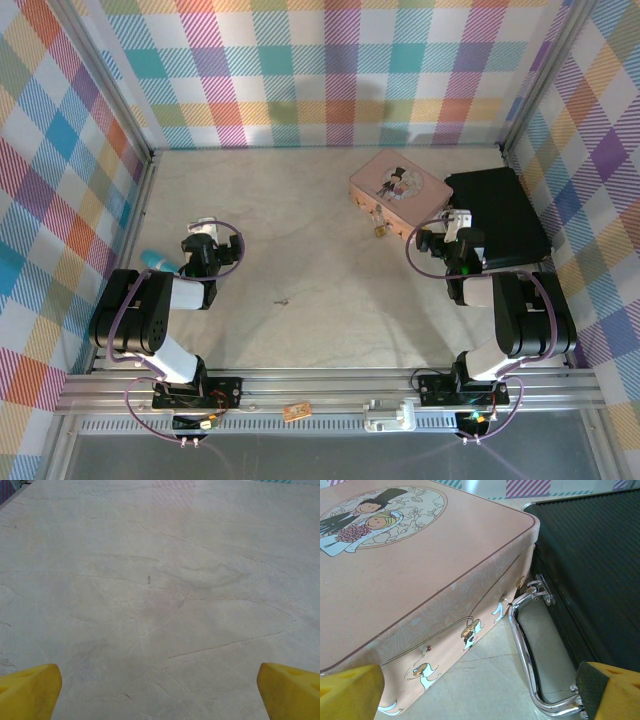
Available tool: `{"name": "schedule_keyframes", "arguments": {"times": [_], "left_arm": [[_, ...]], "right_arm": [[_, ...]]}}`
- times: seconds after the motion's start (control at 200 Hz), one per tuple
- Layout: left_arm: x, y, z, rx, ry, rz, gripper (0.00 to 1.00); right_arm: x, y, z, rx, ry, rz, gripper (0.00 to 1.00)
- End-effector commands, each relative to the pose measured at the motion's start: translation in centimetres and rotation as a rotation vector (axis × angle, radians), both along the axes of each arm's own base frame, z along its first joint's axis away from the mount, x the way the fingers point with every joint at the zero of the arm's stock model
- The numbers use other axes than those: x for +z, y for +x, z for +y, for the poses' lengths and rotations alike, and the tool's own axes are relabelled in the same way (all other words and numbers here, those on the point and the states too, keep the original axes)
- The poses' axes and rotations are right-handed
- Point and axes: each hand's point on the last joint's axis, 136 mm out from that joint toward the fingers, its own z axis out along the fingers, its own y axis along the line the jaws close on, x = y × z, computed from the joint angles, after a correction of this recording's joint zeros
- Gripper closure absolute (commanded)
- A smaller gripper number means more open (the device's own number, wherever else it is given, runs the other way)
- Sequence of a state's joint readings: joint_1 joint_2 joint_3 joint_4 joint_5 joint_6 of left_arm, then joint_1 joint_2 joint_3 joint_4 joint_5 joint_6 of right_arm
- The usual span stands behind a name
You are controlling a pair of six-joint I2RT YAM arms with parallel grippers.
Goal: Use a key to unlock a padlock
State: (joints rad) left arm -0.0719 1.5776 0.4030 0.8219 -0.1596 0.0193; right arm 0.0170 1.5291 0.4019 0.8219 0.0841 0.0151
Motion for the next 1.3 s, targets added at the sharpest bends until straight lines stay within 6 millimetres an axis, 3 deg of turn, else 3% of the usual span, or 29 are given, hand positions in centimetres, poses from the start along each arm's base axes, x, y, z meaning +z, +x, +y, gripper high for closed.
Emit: {"name": "schedule_keyframes", "arguments": {"times": [0.0,0.125,0.24,0.36,0.49,0.66,0.94,1.15,1.295], "left_arm": [[1.2,0.6,-0.3,-0.005,-0.002,-0.048,0.00],[2.3,0.9,-0.6,-0.016,0.004,-0.014,0.00],[4.9,0.6,-0.6,-0.012,0.016,-0.015,0.00],[8.6,-0.1,-0.8,0.031,-0.070,-0.056,0.00],[11.1,-0.1,-2.7,0.015,-0.247,-0.064,0.00],[11.1,-0.4,-5.4,-0.016,-0.310,0.023,0.00],[11.8,-1.6,-10.3,-0.078,-0.465,0.035,0.00],[11.5,-2.5,-11.8,-0.097,-0.522,0.081,0.00],[10.5,-3.2,-13.1,-0.148,-0.596,0.098,0.00]], "right_arm": [[0.7,0.2,0.5,0.016,0.013,-0.022,0.01],[2.6,0.1,-0.1,-0.021,0.008,-0.010,0.01],[4.4,-0.5,-1.0,-0.107,0.066,0.093,0.01],[6.1,-1.3,0.2,-0.132,0.255,0.199,0.01],[5.9,-1.5,1.7,-0.151,0.407,0.354,0.01],[5.3,-0.1,2.5,-0.176,0.483,0.451,0.01],[3.5,5.2,3.0,-0.219,0.569,0.489,0.11],[0.8,8.1,3.8,-0.190,0.581,0.548,0.20],[-0.4,8.7,5.1,-0.115,0.521,0.606,0.34]]}}
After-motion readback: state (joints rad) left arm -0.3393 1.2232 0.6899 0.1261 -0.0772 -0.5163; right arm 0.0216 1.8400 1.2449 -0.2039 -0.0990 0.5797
